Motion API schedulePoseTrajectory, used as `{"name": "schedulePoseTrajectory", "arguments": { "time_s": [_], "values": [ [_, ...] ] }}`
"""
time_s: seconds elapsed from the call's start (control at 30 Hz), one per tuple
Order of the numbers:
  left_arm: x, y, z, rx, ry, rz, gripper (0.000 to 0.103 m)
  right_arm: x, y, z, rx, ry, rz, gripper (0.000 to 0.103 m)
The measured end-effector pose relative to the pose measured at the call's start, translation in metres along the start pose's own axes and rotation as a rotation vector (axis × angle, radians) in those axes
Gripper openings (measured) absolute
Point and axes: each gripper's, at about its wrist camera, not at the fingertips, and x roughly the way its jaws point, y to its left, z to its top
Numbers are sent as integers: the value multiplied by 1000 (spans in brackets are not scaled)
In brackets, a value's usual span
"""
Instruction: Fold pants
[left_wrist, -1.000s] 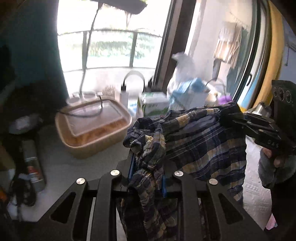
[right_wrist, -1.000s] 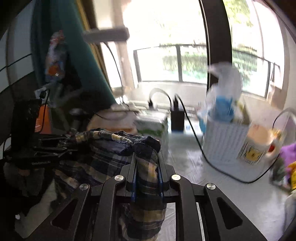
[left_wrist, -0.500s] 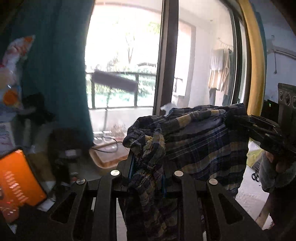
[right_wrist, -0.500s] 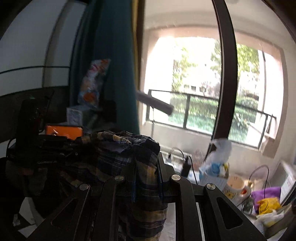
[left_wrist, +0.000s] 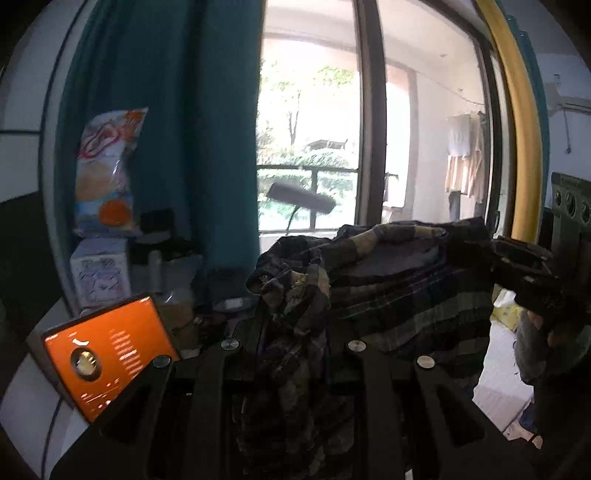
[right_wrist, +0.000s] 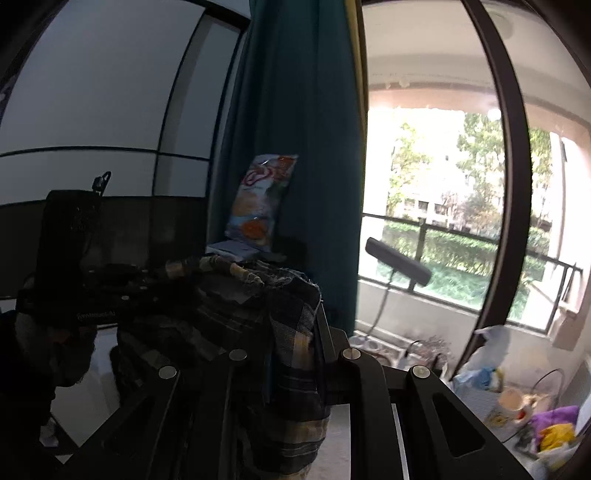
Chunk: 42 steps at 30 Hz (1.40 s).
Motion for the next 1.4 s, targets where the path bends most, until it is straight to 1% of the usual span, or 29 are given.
{"name": "schedulePoseTrajectory", "arguments": {
  "time_s": [0.07,0.13,0.17,0.2,0.23,0.27,0.3,0.33,0.37,0.4,0.43,0.47,0.5,0.53,0.57,0.6,0.7,0.77,0.83,0.9,1.03,1.2,1.4],
  "values": [
    [12,12,-8,0,42,18,22,18,3,-6,23,34,12,17],
    [46,35,-25,-23,135,18,23,49,-2,-17,84,103,42,18],
    [73,51,-38,-44,195,14,25,67,-5,-24,112,144,55,18],
    [95,66,-52,-66,254,8,26,97,-10,-38,134,209,57,18],
    [116,78,-64,-84,305,17,30,116,-12,-49,142,252,49,18],
    [141,93,-80,-97,371,62,33,140,-15,-64,148,307,42,18],
    [156,101,-90,-96,409,110,33,173,-17,-84,142,392,25,21],
    [168,110,-98,-91,440,174,33,195,-18,-101,125,449,0,30],
    [175,118,-104,-96,466,242,33,207,-19,-111,115,484,-30,40],
    [175,125,-105,-111,471,265,33,220,-23,-125,111,526,-72,45],
    [172,129,-104,-127,457,263,41,223,-25,-131,112,537,-80,58],
    [164,134,-101,-149,428,264,57,222,-28,-135,117,540,-75,72],
    [159,134,-99,-157,412,275,62,220,-30,-137,123,537,-71,76],
    [149,135,-95,-169,385,293,63,216,-32,-136,123,527,-75,79],
    [143,133,-93,-177,369,287,63,213,-32,-135,118,522,-76,79],
    [136,129,-89,-186,354,264,63,209,-33,-134,109,518,-80,79],
    [121,104,-84,-183,320,144,63,197,-32,-129,114,507,-92,79],
    [118,82,-85,-157,316,105,63,191,-36,-125,127,500,-101,79],
    [117,65,-88,-139,311,84,63,178,-38,-121,134,486,-111,79],
    [113,48,-90,-128,309,80,63,163,-39,-117,141,472,-120,79],
    [98,12,-94,-111,269,64,63,130,-43,-109,164,452,-150,79],
    [77,-23,-98,-78,231,77,67,89,-39,-104,136,433,-176,79],
    [62,-49,-103,-97,214,78,69,43,-40,-105,149,409,-197,79]
  ]
}}
